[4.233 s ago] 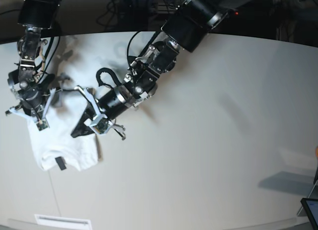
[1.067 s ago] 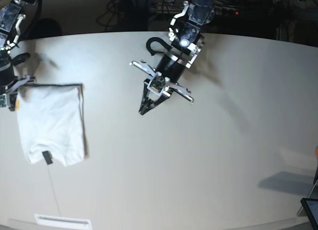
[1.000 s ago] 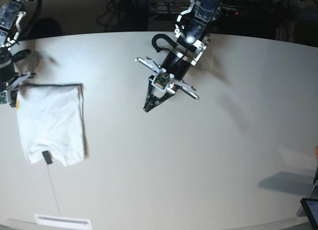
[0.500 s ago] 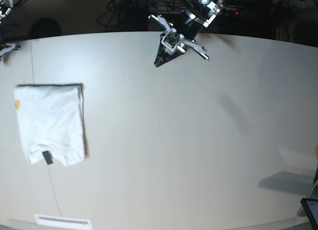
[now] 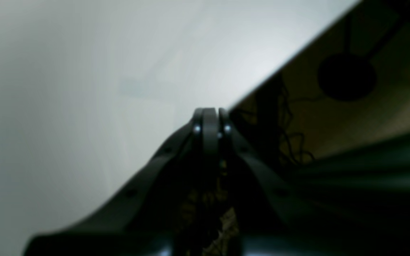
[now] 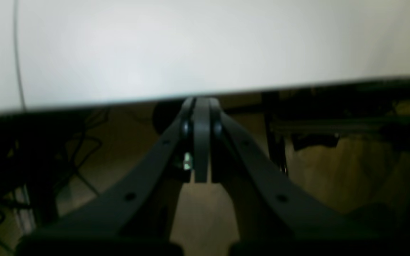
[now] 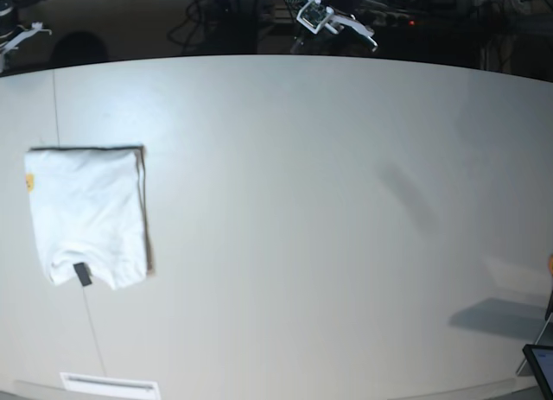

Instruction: Fold the T-shirt properly

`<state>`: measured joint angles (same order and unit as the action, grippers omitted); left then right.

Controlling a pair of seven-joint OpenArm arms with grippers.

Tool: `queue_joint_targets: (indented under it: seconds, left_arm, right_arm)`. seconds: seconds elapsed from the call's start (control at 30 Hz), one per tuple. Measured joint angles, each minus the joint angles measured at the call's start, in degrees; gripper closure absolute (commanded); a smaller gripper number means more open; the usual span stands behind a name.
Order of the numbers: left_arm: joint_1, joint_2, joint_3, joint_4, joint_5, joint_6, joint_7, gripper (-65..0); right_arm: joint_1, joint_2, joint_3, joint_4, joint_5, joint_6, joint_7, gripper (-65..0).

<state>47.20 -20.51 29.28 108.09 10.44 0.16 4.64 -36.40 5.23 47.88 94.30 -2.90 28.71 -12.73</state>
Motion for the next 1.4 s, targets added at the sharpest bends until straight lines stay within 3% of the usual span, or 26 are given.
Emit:
queue_joint_targets:
  seconds: [0.17,0.3,0.5,0.6,0.87,1.0,1.07,1.2,1.4]
  left_arm:
    - [2.5,-0.4,-0.2,-2.3,-0.2,0.1,-0.1,0.0]
    - [2.0,1.0,-0.3,-12.5,-0.5,0.0,0.4,0.0]
    - [-5.4,6.8,-0.3,-29.3,-0.6,0.1,-0.1,0.0]
    - [-9.7,8.7,-0.2,-37.9,-0.9,0.0,-0.5,0.0]
    - [-22.9,10.0,0.6,-60.1,-18.5,-0.2,-0.6,0.0]
    - [-31.3,11.3,0.4,-76.1,-22.5,-6.3,0.8,0.0]
    - [-35.5,13.2,0.4,-85.0,-22.7,-7.4,4.4,0.0]
    - [-40.8,16.8,0.4,-95.8,-22.6,-7.9,4.4,0.0]
    - [-45.5,18.5,0.3,-102.3,-22.8,-7.5,4.0,0.0]
  right_arm:
    - [-0.1,-0.7,-0.1,-2.3,0.3,0.2,0.7,-0.1]
    - [-0.2,-0.5,-1.2,-11.2,0.0,-0.2,0.0,-0.1]
    - [2.1,5.1,-12.6,-27.5,-0.2,-0.4,0.4,-0.1]
    - [6.5,7.4,-19.0,-39.3,-4.3,-1.0,0.9,-0.1]
    - [22.7,8.9,-26.9,-68.4,-13.8,-0.9,1.2,-0.4]
    - [29.4,8.5,-34.4,-76.6,-13.4,-1.2,1.9,-0.6]
    - [32.2,8.2,-38.2,-81.1,-13.5,-3.3,1.7,-0.7]
    - [35.9,7.7,-45.7,-88.2,-13.9,-11.7,0.9,-0.9]
    - [36.9,4.7,-55.5,-88.5,-13.7,-12.3,4.4,-0.9]
